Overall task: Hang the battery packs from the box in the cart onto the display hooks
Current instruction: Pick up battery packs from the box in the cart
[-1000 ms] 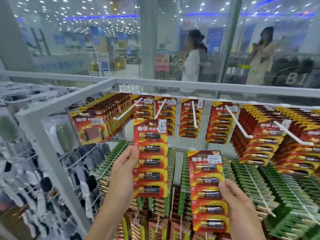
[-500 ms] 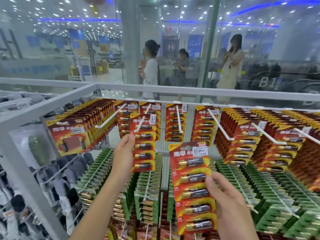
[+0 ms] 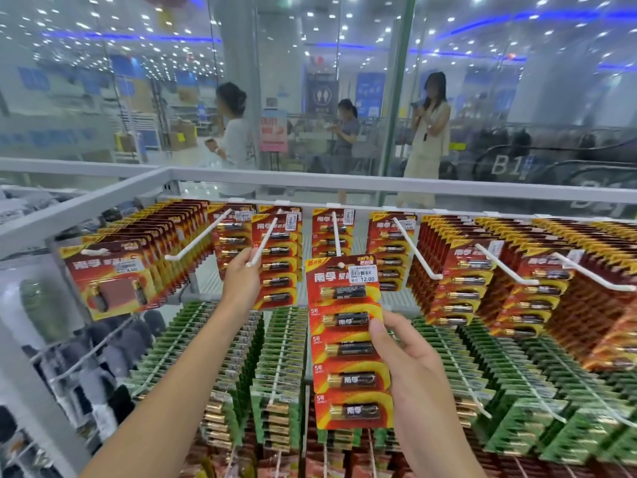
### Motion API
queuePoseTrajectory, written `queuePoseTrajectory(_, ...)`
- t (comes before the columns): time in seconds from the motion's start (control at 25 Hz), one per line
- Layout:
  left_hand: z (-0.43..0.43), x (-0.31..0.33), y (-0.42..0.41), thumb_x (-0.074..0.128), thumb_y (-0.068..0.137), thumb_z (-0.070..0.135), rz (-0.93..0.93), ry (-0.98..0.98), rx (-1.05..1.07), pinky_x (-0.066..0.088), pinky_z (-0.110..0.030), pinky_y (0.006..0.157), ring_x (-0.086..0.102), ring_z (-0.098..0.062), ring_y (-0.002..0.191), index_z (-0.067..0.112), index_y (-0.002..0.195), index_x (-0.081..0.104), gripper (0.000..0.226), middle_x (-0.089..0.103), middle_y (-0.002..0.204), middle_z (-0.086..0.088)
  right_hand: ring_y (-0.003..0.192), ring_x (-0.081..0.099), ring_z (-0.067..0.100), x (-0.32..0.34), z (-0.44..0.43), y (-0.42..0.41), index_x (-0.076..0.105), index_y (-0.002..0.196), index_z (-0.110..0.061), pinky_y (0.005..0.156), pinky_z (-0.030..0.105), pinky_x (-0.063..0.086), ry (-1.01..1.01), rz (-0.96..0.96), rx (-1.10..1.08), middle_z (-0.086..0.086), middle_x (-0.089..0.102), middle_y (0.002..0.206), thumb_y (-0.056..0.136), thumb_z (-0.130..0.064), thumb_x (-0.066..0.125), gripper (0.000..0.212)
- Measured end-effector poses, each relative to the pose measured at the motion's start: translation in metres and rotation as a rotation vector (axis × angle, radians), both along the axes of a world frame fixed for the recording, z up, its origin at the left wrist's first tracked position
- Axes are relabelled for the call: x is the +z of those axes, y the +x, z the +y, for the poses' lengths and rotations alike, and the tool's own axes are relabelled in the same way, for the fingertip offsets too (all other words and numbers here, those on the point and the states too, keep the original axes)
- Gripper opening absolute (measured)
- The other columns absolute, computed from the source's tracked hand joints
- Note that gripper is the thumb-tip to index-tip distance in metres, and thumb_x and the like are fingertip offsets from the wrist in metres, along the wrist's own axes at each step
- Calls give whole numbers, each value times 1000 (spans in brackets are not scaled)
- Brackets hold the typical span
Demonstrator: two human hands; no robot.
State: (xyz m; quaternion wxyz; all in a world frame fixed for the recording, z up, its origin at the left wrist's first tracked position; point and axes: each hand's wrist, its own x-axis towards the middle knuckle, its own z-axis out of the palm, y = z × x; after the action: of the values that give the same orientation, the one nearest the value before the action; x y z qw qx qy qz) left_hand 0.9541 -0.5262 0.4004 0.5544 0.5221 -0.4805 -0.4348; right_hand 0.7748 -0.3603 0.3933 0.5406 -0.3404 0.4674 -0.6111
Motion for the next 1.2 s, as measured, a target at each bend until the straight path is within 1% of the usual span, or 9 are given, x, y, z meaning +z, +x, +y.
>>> queuePoseTrajectory(0.16,-12,-6,-4,43,112,26,83,12,12,38,-11,34,61,-5,45,27,83,54,31,59,67,2,94,77,32,2,-5,5,75,106,-21,90,57,59,-15,18,-24,7,80,101,99,-30,61,18)
queuePoseTrajectory(0.28,-30,-17,-2,49,111,25,94,1,71,44,-14,40,63,-8,54,27,88,62,27,61,76,4,90,77,32,1,-28,10,71,113,-18,85,57,61,-28,63,-31,8,79,102,105,-33,54,23)
queuePoseTrajectory(0.52,-84,-57,12,64,102,34,118,2,160,61,-51,84,73,-30,98,37,96,79,17,77,103,0,86,77,33,-15,-117,9,71,105,-16,80,65,59,-37,177,-152,10,78,98,109,-34,49,29)
queuePoseTrajectory(0.6,-97,-65,13,65,99,41,135,-17,170,61,-60,85,74,-33,101,40,100,80,15,79,106,0,87,76,36,-21,-144,5,70,101,-15,80,65,59,-60,225,-183,13,77,98,108,-36,49,31)
queuePoseTrajectory(0.76,-96,-59,10,69,87,61,168,-44,165,62,-54,85,75,-28,100,36,99,81,30,80,102,1,87,75,23,-30,-185,-4,70,99,-19,78,44,62,-87,281,-206,8,75,96,109,-37,48,30)
queuePoseTrajectory(0.88,-89,-52,3,68,99,43,205,-65,209,63,-47,82,76,-24,97,36,88,79,17,79,99,1,85,73,4,-33,-202,-9,70,102,-24,77,26,59,-95,286,-205,-5,74,95,109,-36,48,26)
queuePoseTrajectory(1.0,-92,-55,2,67,100,38,175,-105,245,62,-50,89,74,-23,101,41,89,76,15,79,102,2,115,66,14,-42,-216,-12,70,122,-20,98,35,53,-98,316,-200,-5,73,116,107,-39,51,31)
queuePoseTrajectory(1.12,-96,-62,7,69,99,39,145,-124,254,61,-52,91,73,-25,102,37,95,79,11,79,102,1,107,70,18,-48,-219,-13,73,115,-20,98,45,56,-102,297,-224,-2,75,109,105,-38,55,28)
queuePoseTrajectory(1.2,-92,-66,11,69,99,38,134,-120,265,60,-50,94,72,-25,105,31,105,79,13,78,106,0,107,68,14,-50,-212,-13,72,119,-18,95,36,57,-105,307,-262,-5,73,109,105,-34,56,26)
